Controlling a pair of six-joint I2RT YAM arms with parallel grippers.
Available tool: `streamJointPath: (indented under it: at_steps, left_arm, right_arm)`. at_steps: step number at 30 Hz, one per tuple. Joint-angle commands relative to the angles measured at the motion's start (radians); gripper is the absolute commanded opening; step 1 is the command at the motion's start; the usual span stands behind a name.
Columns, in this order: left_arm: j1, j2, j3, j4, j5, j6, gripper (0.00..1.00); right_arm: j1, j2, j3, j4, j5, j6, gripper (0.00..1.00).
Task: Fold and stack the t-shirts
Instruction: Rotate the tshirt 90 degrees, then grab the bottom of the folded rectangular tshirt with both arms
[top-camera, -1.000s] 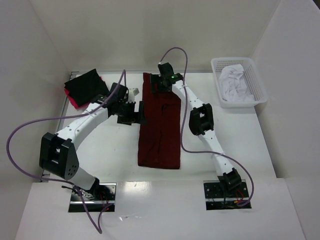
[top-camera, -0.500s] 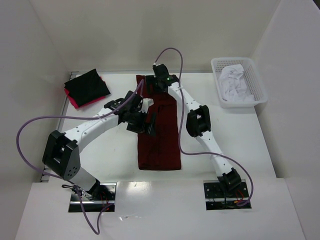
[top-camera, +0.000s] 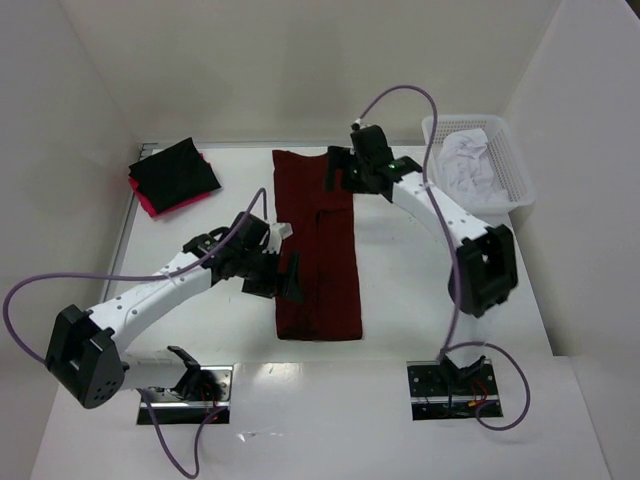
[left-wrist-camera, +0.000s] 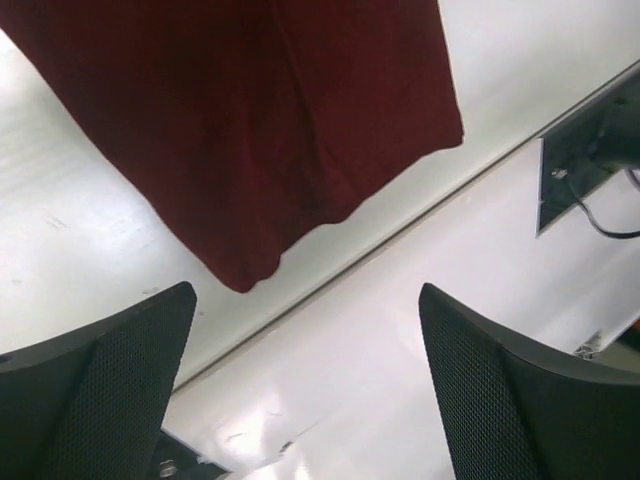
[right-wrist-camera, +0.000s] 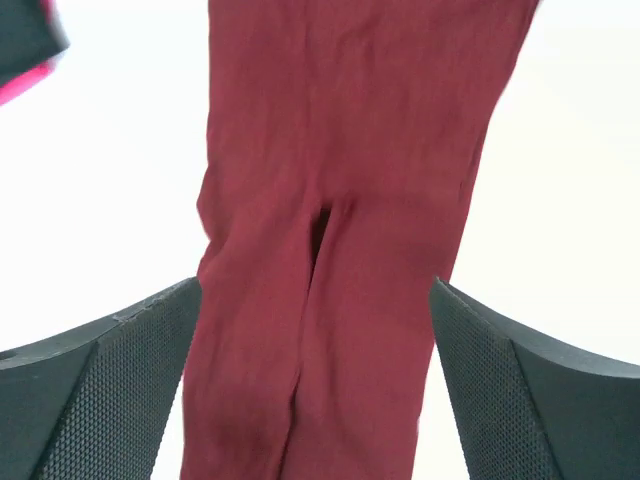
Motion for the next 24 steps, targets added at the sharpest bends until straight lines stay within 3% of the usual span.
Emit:
streamJointPath:
  at_steps: [1, 8, 17, 24]
  left_arm:
    - [-0.016, -0.059, -0.065, 0.019, 0.02, -0.112, 1.0]
    - [-0.025, -0.15, -0.211, 0.115, -0.029, -0.26, 0.98]
    - [-0.025, -0.12, -0.265, 0.164, -0.061, -0.318, 0.96]
    - [-0.025, -0.06, -0.256, 0.154, -0.077, -0.318, 0.95]
  right_arm:
    - [0.017, -0.145, -0.253, 0.113, -0.051, 0.112, 0.99]
    - [0.051, -0.434, -0.76, 0.185, -0.162, 0.252, 0.93]
    - [0.064, -0.703, -0.998, 0.161, -0.244, 0.33, 0.92]
    - [0.127, -0.854, -1.154, 0.149, -0.288, 0.413, 0.84]
